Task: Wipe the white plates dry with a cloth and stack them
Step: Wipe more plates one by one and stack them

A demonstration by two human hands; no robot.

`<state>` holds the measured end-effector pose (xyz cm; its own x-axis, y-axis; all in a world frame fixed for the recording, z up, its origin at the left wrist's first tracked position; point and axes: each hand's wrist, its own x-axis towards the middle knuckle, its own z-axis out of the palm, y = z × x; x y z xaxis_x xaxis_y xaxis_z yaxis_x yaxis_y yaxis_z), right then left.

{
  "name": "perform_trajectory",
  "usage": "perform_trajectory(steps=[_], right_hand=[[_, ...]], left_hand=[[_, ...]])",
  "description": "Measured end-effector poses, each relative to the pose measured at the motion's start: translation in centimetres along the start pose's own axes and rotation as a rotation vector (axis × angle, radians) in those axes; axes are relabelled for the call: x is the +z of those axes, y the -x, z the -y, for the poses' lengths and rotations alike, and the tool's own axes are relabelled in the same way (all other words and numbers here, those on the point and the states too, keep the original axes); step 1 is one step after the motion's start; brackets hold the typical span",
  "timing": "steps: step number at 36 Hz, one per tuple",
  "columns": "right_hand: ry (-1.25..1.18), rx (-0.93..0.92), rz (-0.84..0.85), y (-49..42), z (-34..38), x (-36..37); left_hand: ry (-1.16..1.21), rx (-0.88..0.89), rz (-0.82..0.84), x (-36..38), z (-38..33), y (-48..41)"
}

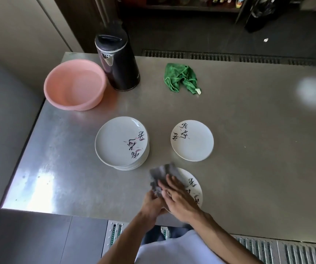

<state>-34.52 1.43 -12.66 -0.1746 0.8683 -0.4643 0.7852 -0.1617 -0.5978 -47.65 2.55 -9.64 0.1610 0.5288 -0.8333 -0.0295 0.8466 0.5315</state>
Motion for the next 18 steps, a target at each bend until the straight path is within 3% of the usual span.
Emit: perform_trajectory(steps=[2, 5, 10, 15, 18], right_hand=[[0.031, -0.007, 0.016, 0.0, -0.6, -0.3], [0.018, 0.261, -0.084, -0.7, -1.5, -1.5], [-0.037, -0.018, 0.057, 0.7, 0.3, -0.3], [0.118, 0.215, -0.091, 1.3, -2.1, -1.6], [0.143, 0.113, -0.126, 2.8, -2.3, -1.7]], left_hand=[[0.009, 0.002, 0.003, -0.2, 0.2, 0.1], [0.039, 0.007, 0.003, -0.4, 0.2, 0.1], [-0.011, 0.007, 0.032, -0.6, 0.3, 0.1], [0.080, -0.012, 0.012, -1.4, 1.0, 0.1], [0.127, -0.029, 0.002, -1.6, 0.4, -0.3]])
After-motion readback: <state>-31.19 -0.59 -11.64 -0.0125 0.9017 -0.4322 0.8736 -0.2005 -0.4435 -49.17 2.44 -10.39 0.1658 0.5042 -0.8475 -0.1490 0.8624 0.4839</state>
